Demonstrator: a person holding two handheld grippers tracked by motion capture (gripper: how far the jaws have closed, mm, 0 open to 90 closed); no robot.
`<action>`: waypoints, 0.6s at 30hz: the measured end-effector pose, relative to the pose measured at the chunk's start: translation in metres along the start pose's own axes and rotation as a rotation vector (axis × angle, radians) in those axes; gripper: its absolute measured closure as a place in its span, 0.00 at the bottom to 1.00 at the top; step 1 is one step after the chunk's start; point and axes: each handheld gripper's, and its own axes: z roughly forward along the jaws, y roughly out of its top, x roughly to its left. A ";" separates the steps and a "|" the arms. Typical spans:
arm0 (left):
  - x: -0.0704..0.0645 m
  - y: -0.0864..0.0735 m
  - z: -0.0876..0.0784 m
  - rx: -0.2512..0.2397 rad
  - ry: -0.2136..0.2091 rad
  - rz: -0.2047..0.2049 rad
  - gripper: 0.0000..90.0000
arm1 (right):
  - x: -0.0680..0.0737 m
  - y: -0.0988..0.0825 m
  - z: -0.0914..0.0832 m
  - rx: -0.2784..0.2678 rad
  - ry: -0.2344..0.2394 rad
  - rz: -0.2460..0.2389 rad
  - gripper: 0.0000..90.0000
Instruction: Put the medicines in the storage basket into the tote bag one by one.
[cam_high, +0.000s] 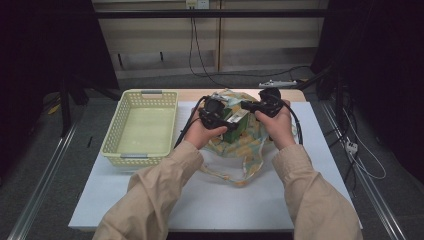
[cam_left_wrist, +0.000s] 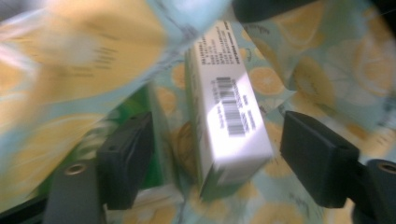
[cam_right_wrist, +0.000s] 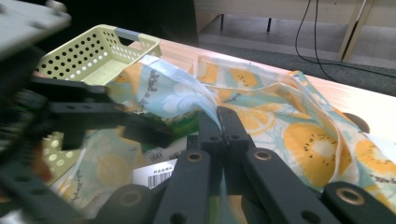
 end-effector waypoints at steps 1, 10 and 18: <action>0.001 -0.002 -0.006 -0.004 -0.009 -0.009 0.23 | 0.001 -0.001 0.001 0.003 0.003 -0.004 1.00; -0.002 -0.032 -0.042 -0.002 -0.054 0.050 0.17 | 0.002 -0.007 0.005 0.011 0.017 -0.003 1.00; -0.009 -0.062 -0.018 0.073 -0.089 0.102 0.17 | -0.001 -0.009 0.005 0.016 0.019 0.007 1.00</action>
